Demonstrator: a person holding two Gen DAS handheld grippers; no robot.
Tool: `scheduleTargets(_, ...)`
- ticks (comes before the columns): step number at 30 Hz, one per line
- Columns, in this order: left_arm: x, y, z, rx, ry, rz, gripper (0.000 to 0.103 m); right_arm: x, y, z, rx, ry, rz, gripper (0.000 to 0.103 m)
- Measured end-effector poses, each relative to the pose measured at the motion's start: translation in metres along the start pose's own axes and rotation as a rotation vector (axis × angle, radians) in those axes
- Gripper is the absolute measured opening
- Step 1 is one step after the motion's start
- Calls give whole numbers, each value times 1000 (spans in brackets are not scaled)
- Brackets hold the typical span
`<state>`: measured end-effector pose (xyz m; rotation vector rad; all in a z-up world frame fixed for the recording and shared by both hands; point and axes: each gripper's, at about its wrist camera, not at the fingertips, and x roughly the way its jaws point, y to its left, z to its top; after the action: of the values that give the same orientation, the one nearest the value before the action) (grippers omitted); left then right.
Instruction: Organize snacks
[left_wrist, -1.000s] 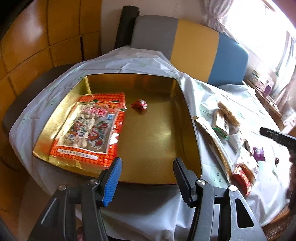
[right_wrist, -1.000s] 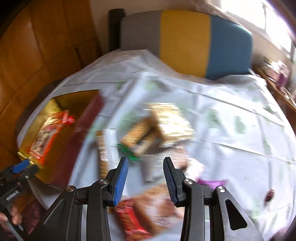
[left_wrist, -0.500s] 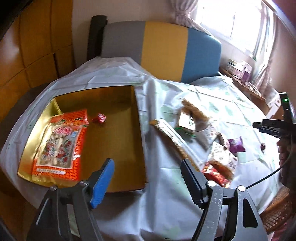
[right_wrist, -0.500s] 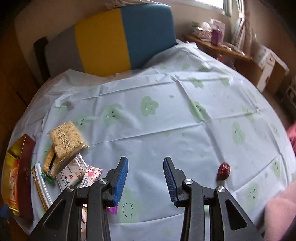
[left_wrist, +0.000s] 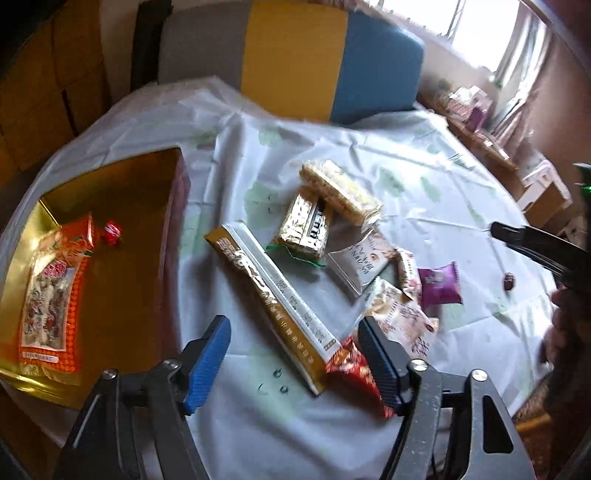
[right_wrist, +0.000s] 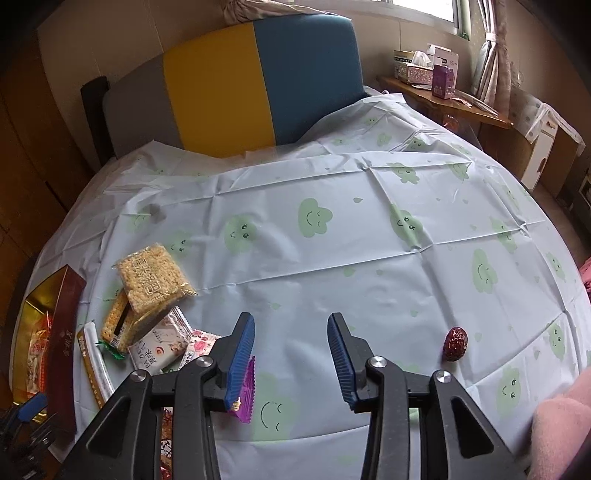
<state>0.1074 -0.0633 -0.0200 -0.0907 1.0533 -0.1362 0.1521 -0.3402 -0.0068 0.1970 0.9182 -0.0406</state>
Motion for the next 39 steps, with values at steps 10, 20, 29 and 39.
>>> scheduleTargets(10, 55, 2, 10, -100, 122, 99, 51, -4, 5, 1, -17, -13, 39, 42)
scheduleTargets(20, 61, -2, 3, -33, 37, 115, 38, -1, 5, 1, -23, -5, 35, 42)
scheduleTargets(29, 54, 1, -1, 89, -6, 92, 26, 4, 11, -1, -49, 21, 41, 42)
scheduleTargets(39, 63, -7, -9, 131, -35, 119, 42, 9, 9, -2, -24, 53, 70, 42)
